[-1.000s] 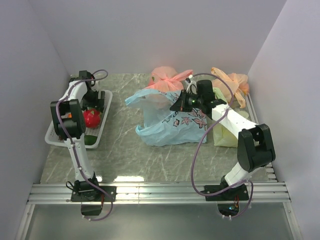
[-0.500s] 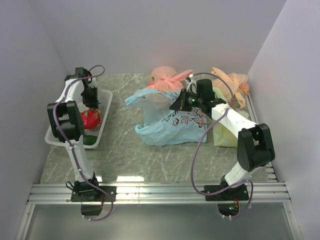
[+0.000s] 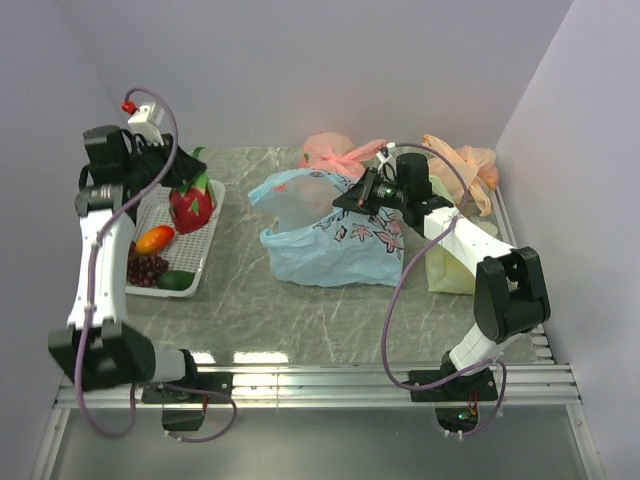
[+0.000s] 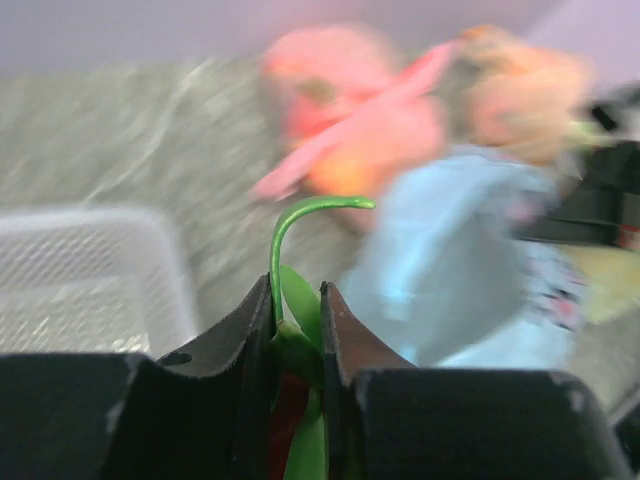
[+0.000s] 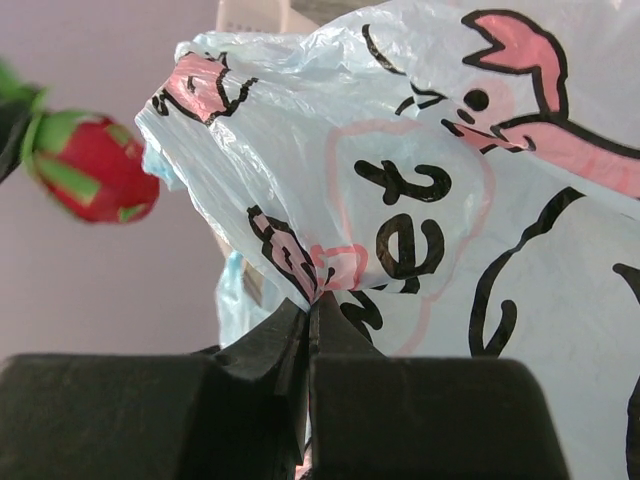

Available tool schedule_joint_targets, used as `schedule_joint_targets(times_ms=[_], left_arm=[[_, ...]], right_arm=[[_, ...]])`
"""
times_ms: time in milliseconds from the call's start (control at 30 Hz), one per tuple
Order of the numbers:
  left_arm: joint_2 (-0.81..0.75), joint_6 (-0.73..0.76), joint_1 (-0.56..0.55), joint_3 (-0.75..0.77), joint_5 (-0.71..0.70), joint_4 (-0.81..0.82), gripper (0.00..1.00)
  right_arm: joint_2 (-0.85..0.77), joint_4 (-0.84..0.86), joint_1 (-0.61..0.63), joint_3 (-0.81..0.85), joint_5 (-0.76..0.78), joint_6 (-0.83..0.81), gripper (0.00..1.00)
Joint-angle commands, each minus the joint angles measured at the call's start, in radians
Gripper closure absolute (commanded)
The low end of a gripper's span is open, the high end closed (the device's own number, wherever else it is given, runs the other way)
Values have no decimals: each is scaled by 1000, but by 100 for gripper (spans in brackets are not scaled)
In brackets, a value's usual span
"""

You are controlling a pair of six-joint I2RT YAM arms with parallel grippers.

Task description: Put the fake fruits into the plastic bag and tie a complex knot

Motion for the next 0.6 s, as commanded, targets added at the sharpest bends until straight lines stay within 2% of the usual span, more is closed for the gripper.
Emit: schedule_joint_targets(times_ms=[0,133,167,233,367,467,567], left_arm=[[-109,-171,-102,-117,212,429,99],[-108,-223,-228,-135,197,586,99],[-102,-232,-288,-136,183,644,100],[-80,-231,-346,-164,111,715,100],[-22,-133,-497,-251,-77,876,99],[32,-87,-567,-303,-200,976,99],[56,-103,-619,-375,-300,1038,100]], right_arm=[[-14,57,-6,17,-31,57,100],[-26,63,-1,-3,-60,35,100],[-29,76,0,-8,-65,40,100],[-29,92,6,-23,-83,43,100],[-29,149,8,-49,-114,75,100],[-31,186,6,-68,-120,113,100],[-29,253,6,-91,-111,190,100]])
